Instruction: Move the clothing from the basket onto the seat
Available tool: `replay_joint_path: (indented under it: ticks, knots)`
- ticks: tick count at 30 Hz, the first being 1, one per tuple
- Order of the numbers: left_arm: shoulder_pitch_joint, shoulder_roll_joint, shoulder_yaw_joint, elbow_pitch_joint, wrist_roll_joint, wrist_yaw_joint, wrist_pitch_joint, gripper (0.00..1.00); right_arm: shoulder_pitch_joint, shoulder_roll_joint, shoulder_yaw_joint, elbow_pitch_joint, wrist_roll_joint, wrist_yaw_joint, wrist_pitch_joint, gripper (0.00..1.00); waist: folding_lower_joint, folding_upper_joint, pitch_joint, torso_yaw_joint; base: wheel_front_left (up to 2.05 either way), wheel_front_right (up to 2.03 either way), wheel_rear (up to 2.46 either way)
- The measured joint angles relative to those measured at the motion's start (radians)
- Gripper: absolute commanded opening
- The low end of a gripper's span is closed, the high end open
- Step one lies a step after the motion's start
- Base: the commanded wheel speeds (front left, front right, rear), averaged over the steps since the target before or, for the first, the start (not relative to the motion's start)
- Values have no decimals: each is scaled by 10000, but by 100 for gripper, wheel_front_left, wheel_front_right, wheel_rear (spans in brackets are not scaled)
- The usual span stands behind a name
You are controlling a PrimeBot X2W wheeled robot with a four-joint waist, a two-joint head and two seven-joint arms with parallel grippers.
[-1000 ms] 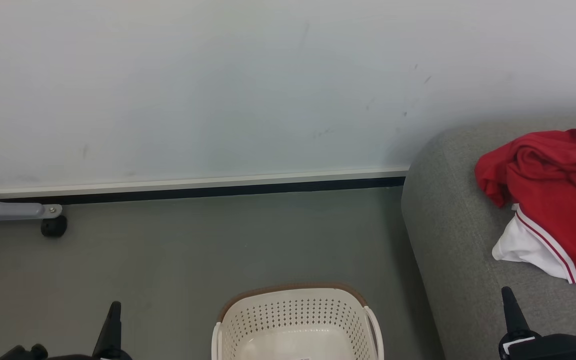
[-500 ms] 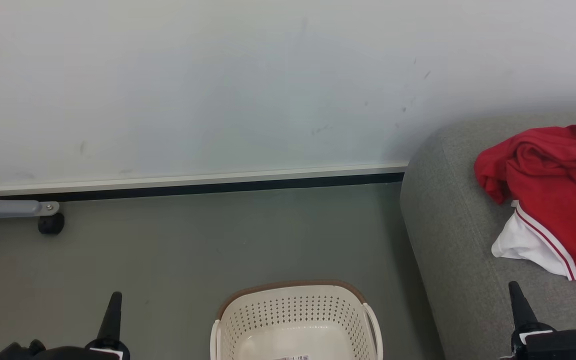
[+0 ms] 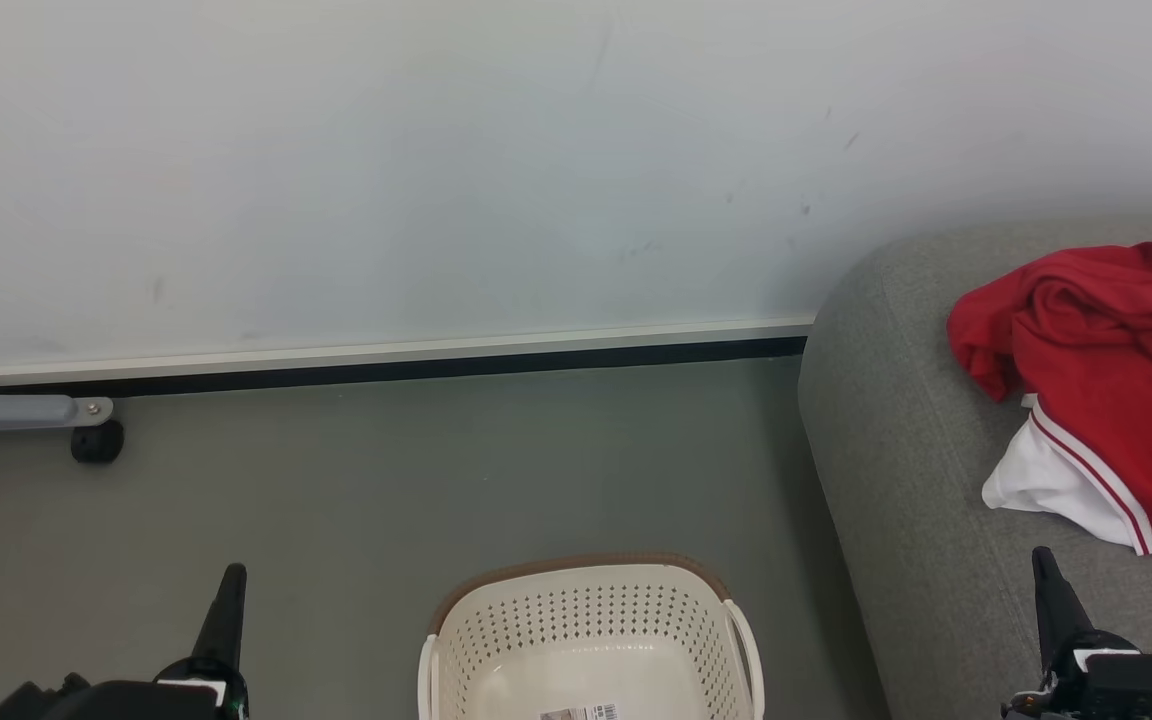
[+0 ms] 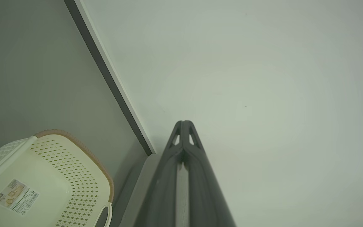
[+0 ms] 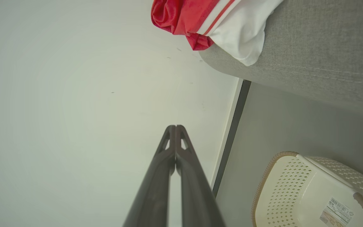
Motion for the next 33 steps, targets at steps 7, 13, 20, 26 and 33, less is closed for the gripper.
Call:
replay_joint_path:
  ticks: [7,13,20,26,33]
  knots:
    - [-200,-98,196,90,-725,-171,211,0,-58,90,-280,115,784,144,242,0,0,0,55,-21,0,0,0]
    - [-331,-186,270,148,-1129,-253,318,0,-216,128,-407,155,1154,221,336,0,0,0,79,-31,0,0,0]
    - [-331,-186,278,157,-1133,-253,318,0,-216,136,-408,157,1154,230,336,0,0,0,79,-31,0,0,0]
    - [-331,-186,276,159,-1133,-253,318,0,-216,136,-408,157,1154,230,336,0,0,-1,78,-31,0,0,0]
    - [-331,-186,276,161,-1133,-253,318,0,-216,138,-407,157,1154,230,336,0,1,0,78,-30,0,0,0]
